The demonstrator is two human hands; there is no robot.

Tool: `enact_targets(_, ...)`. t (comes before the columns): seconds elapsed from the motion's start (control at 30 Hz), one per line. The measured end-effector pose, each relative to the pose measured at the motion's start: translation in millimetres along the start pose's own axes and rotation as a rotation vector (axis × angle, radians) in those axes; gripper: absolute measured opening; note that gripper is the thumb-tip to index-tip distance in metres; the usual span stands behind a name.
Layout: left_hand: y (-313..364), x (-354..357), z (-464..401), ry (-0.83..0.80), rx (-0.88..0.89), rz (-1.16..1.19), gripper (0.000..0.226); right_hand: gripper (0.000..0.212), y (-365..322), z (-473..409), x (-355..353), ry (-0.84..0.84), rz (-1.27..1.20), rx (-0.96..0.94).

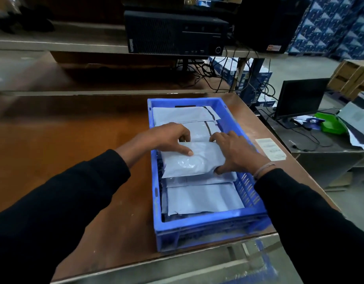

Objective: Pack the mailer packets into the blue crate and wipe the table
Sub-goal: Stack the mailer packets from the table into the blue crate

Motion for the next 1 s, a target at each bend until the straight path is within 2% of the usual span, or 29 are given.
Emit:
enact_targets(0.1, 11.3, 14.2, 3.4, 0.067, 0.024, -0.296, 0.052, 0.097, 0.4, 0.3, 22.8, -0.045, -0.021, 0.032)
enact_targets(0.17, 22.9, 22.2, 6.2, 0.103, 0.063, -0.408, 0.051, 0.103, -2.8, 1.3, 33.8, -0.068, -0.002, 0.028)
enact_targets(0.37, 28.8, 56.6, 9.7, -0.057, 0.031, -0.403, 0.056, 0.101, -5.3, 3.1, 27.8, -0.038, 0.013, -0.015)
enact_targets(0.5, 30.6, 59.6, 8.7, -0.091, -0.022, -0.392, 0.058, 0.084, -7.8, 6.3, 28.6, -0.019, -0.059, -0.051)
enact_targets(0.6, 32.9, 62.5, 7.7, -0.098, -0.047, -0.389, 0.056, 0.076, -9.3, 5.8, 34.1, -0.06, -0.086, -0.033)
enact_targets(0.7, 33.1, 62.9, 8.7, -0.094, -0.067, -0.375, 0.057, 0.081, -7.7, 5.7, 31.3, -0.079, -0.103, -0.046)
enact_targets(0.8, 29.7, 44.0, 14.2, 0.035, -0.109, -0.315, 0.057, 0.091, 0.8, 5.3, 16.6, -0.044, -0.186, -0.069)
enact_targets(0.83, 26.9, 33.6, 17.1, 0.118, -0.135, -0.296, 0.054, 0.09, 5.7, 2.0, 7.6, 0.004, -0.201, -0.077)
enact_targets(0.9, 15.8, 12.2, 24.1, 0.286, -0.254, -0.272, 0.05, 0.074, 17.3, -6.9, -13.8, 0.11, -0.149, -0.05)
enact_targets(0.93, 8.0, 4.4, 27.8, 0.329, -0.356, -0.259, 0.051, 0.066, 24.3, -11.9, -23.3, 0.153, -0.099, -0.005)
enact_targets(1.0, -8.6, -1.3, 34.5, 0.298, -0.584, -0.172, 0.062, 0.059, 43.1, -21.2, -31.9, 0.163, -0.032, 0.158)
Point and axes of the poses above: each hand's wrist, its own z-axis away from the middle knuckle, its own x-axis out of the palm, y = z × x, the point moved 6 cm from there along -z, towards the middle knuckle, and after that the axes turned 8 degrees about -z, right-handed, at the moved point
